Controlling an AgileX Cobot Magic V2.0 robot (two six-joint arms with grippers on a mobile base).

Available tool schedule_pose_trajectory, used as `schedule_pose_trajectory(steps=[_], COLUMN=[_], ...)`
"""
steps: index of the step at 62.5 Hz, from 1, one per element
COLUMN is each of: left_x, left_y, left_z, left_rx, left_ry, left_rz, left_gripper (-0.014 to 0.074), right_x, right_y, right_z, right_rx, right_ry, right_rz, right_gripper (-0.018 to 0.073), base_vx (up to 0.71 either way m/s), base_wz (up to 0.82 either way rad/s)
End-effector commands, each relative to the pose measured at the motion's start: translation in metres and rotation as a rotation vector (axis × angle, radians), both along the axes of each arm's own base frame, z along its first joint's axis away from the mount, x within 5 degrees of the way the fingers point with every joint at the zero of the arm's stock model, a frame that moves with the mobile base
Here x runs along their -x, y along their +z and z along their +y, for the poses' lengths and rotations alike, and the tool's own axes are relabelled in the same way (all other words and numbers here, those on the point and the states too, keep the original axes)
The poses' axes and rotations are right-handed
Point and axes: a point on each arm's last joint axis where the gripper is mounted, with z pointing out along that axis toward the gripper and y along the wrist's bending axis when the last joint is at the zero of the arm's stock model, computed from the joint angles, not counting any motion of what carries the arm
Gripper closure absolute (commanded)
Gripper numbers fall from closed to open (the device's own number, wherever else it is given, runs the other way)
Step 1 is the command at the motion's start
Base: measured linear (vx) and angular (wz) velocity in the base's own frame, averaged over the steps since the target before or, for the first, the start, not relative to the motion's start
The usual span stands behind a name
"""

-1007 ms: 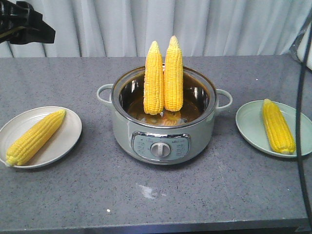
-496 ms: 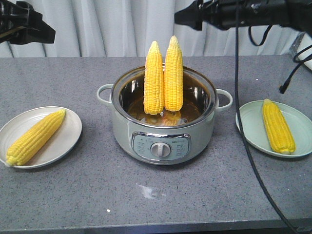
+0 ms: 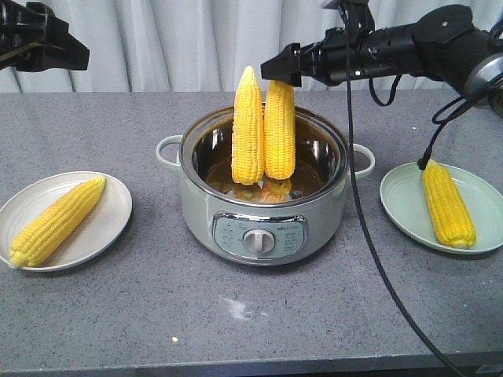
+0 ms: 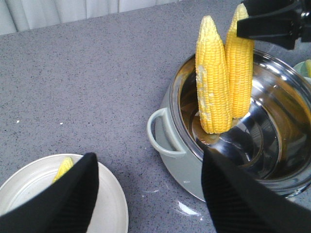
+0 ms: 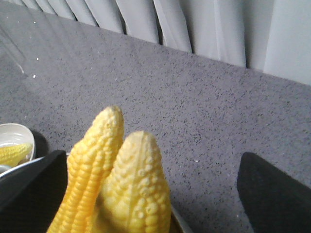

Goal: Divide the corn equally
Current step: 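Move the right gripper over the pot and grasp a corn cob, then lift the held corn cob up out of the pot with the right gripper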

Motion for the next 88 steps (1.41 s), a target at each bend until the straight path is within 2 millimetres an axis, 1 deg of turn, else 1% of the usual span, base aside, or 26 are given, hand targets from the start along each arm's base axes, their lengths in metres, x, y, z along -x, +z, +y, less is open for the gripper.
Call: schedule_pose_trajectory(steps=[1, 5, 10, 17, 19, 25, 32, 43, 50, 73, 88], left_x=[0.009, 0.009, 0.009, 0.009, 0.009, 0.009, 0.009, 0.009, 0.009, 0.009, 0.008], left_y=[0.020, 0.020, 0.020, 0.020, 0.020, 0.020, 0.020, 0.020, 0.020, 0.020, 0.020], left_z=[0.000, 0.000, 0.000, 0.000, 0.000, 0.000, 0.000, 0.000, 0.000, 0.000, -0.001], left_rx=[0.051, 0.051, 0.051, 0.051, 0.051, 0.051, 0.051, 0.051, 0.051, 0.051, 0.052], left_ry=[0.006, 0.006, 0.006, 0.006, 0.006, 0.006, 0.006, 0.005, 0.005, 0.005, 0.007], left_rz=[-0.095, -0.095, -0.095, -0.095, -0.095, -0.095, -0.095, -0.094, -0.094, -0.094, -0.097], left_gripper=[0.0158, 0.0158, 0.0158, 0.0158, 0.0158, 0.0158, 0.0158, 0.0158, 0.0158, 0.0158, 0.0158], right_x=[0.011, 0.011, 0.011, 0.011, 0.012, 0.012, 0.013, 0.019, 0.021, 0.018, 0.026], right_y=[0.037, 0.034, 0.032, 0.031, 0.031, 0.031, 0.033, 0.049, 0.058, 0.066, 0.099], right_z=[-0.001, -0.001, -0.002, -0.002, -0.002, -0.002, -0.002, -0.003, -0.004, -0.008, -0.017], right_rx=[-0.035, -0.024, -0.013, -0.001, 0.002, 0.006, 0.005, 0.017, 0.022, 0.014, -0.008], right_ry=[0.009, 0.015, 0.008, 0.011, 0.014, 0.024, 0.024, 0.041, 0.021, -0.048, -0.162], right_rz=[-0.076, -0.061, -0.051, -0.046, -0.044, -0.044, -0.048, -0.130, -0.174, -0.224, -0.350], right_gripper=[-0.0076, -0.0026, 0.0061, 0.0225, 0.0288, 0.0440, 0.0571, 0.0568, 0.0566, 0.0564, 0.0564], base_vx=[0.00, 0.00, 0.00, 0.00, 0.00, 0.00, 0.00, 0.00, 0.00, 0.00, 0.00], base_wz=[0.00, 0.00, 0.00, 0.00, 0.00, 0.00, 0.00, 0.00, 0.00, 0.00, 0.00])
